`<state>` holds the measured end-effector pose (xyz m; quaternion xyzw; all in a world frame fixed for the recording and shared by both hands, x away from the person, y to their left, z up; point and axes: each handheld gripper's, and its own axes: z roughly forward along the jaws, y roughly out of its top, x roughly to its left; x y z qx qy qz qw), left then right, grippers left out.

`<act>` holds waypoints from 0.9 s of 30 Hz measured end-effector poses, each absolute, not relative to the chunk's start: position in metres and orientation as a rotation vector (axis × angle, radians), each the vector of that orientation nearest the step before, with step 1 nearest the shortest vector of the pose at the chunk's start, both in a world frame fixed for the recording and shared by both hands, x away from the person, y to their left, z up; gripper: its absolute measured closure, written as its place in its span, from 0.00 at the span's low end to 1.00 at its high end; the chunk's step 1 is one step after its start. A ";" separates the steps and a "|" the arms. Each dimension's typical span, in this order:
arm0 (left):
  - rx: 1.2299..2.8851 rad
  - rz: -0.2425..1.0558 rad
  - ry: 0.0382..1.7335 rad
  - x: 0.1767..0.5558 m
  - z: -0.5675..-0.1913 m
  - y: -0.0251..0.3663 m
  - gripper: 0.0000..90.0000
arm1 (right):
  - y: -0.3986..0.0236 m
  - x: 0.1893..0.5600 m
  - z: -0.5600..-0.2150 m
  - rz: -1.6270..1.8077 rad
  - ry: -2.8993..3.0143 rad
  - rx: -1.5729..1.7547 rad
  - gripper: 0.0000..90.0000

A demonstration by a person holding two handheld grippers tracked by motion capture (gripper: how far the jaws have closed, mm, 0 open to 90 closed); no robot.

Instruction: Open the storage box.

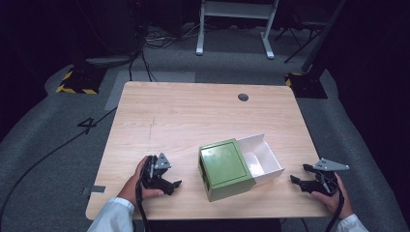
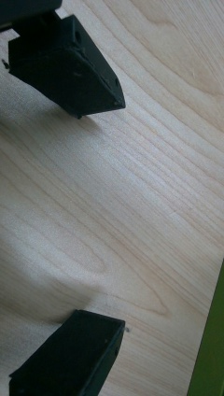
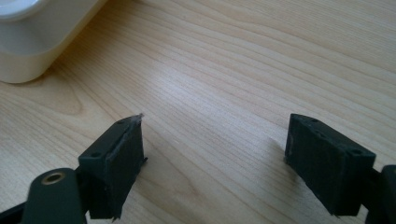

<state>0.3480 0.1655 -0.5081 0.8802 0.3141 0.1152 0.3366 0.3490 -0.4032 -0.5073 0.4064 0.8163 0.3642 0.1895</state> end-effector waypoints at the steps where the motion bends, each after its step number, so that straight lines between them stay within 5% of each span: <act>1: 2.295 0.300 0.819 0.348 -0.508 0.165 0.00 | -0.403 0.349 -0.507 1.024 2.295 1.144 0.22; 27: 2.298 0.297 0.812 0.348 -0.508 0.166 0.00 | -0.404 0.350 -0.507 1.020 2.282 1.163 0.22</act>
